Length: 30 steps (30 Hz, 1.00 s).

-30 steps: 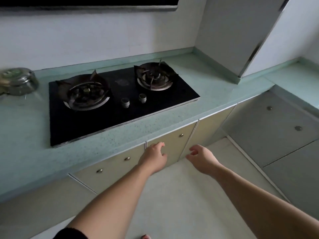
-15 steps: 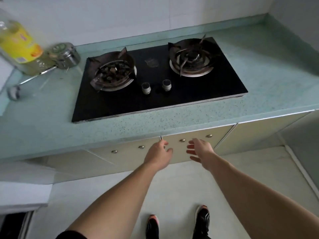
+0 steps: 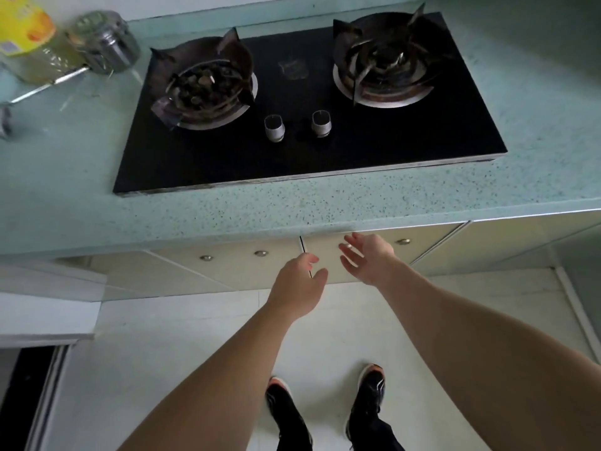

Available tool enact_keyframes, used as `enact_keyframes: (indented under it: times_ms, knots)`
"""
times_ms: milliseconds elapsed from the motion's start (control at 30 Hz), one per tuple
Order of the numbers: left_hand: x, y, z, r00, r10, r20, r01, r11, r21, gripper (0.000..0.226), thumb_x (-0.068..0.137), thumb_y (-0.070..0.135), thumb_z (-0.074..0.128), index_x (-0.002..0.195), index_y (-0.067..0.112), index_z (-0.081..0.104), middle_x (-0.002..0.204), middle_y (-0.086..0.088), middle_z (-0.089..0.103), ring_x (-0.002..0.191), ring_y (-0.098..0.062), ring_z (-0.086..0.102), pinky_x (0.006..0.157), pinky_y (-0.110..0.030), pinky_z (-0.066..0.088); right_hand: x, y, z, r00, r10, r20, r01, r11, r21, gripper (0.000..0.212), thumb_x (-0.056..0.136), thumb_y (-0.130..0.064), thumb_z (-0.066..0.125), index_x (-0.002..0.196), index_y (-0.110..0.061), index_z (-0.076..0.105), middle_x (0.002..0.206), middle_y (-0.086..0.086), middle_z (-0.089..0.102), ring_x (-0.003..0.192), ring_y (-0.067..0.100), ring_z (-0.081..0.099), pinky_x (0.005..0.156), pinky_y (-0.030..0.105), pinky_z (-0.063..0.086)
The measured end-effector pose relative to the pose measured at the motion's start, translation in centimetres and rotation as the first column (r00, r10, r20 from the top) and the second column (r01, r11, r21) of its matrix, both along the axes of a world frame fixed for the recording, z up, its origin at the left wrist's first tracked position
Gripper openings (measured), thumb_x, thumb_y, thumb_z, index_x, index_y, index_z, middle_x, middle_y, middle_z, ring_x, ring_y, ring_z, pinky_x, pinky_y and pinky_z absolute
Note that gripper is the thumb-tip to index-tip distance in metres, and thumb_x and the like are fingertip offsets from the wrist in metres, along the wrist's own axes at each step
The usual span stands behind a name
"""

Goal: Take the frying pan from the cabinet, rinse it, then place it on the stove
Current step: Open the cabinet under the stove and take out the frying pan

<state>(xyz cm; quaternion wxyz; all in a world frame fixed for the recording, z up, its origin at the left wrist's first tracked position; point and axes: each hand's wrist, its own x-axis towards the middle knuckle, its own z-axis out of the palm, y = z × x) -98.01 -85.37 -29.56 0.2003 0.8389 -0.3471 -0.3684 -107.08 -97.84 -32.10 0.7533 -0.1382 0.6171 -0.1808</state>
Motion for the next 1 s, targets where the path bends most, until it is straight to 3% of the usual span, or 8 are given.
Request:
enact_keyframes:
  times_ms: [100, 267, 500, 833, 1000]
  knots:
    - [0.4, 0.7, -0.2, 1.0, 0.016, -0.023, -0.016, 1.0, 0.008, 0.038, 0.095, 0.032, 0.052, 0.129, 0.017, 0.054, 0.128, -0.005, 0.058, 0.116, -0.02, 0.056, 0.093, -0.025, 0.038, 0.2, 0.1, -0.5, 1.0, -0.009, 0.026, 0.008, 1.0, 0.011, 0.023, 0.097, -0.005, 0.039, 0.093, -0.012, 0.061, 0.1, 0.001, 0.066, 0.096, 0.021, 0.066, 0.082, 0.036, 0.05]
    - [0.9, 1.3, -0.6, 0.998, 0.033, -0.047, -0.033, 0.999, 0.015, 0.039, 0.094, 0.034, 0.051, 0.13, 0.02, 0.053, 0.13, -0.002, 0.057, 0.115, -0.018, 0.056, 0.096, -0.03, 0.042, 0.7, 0.2, -0.7, 0.998, -0.036, 0.06, 0.036, 0.999, 0.0, 0.019, 0.097, -0.008, 0.043, 0.106, -0.012, 0.059, 0.095, 0.002, 0.068, 0.094, 0.019, 0.065, 0.079, 0.032, 0.05]
    - [0.9, 1.5, -0.6, 0.998, 0.034, -0.057, -0.033, 0.999, 0.013, 0.038, 0.094, 0.034, 0.05, 0.13, 0.022, 0.052, 0.129, -0.002, 0.056, 0.112, -0.018, 0.057, 0.092, -0.028, 0.041, 1.2, 0.3, -0.5, 0.986, -0.059, 0.153, 0.058, 0.998, 0.012, 0.017, 0.093, 0.003, 0.046, 0.087, -0.008, 0.057, 0.096, 0.007, 0.068, 0.097, 0.02, 0.068, 0.071, 0.032, 0.051]
    - [0.7, 1.7, 0.0, 0.999, 0.007, -0.031, -0.008, 1.0, -0.027, 0.037, 0.094, 0.031, 0.052, 0.129, 0.018, 0.054, 0.126, -0.003, 0.058, 0.112, -0.019, 0.057, 0.095, -0.029, 0.042, 0.6, 0.9, -1.0, 0.975, -0.033, 0.218, 0.024, 0.999, 0.04, 0.016, 0.095, -0.002, 0.049, 0.095, -0.015, 0.057, 0.096, -0.002, 0.065, 0.089, 0.016, 0.061, 0.071, 0.031, 0.049]
    - [0.4, 1.1, 1.1, 0.999, 0.014, 0.037, -0.009, 0.993, -0.119, 0.03, 0.092, 0.025, 0.054, 0.121, 0.018, 0.059, 0.116, 0.001, 0.063, 0.098, -0.014, 0.06, 0.084, -0.024, 0.044, -0.6, 1.9, -1.1, 0.972, 0.002, 0.235, -0.013, 0.999, 0.048, 0.018, 0.097, -0.005, 0.046, 0.087, -0.016, 0.057, 0.092, -0.004, 0.061, 0.084, 0.013, 0.057, 0.073, 0.028, 0.046]
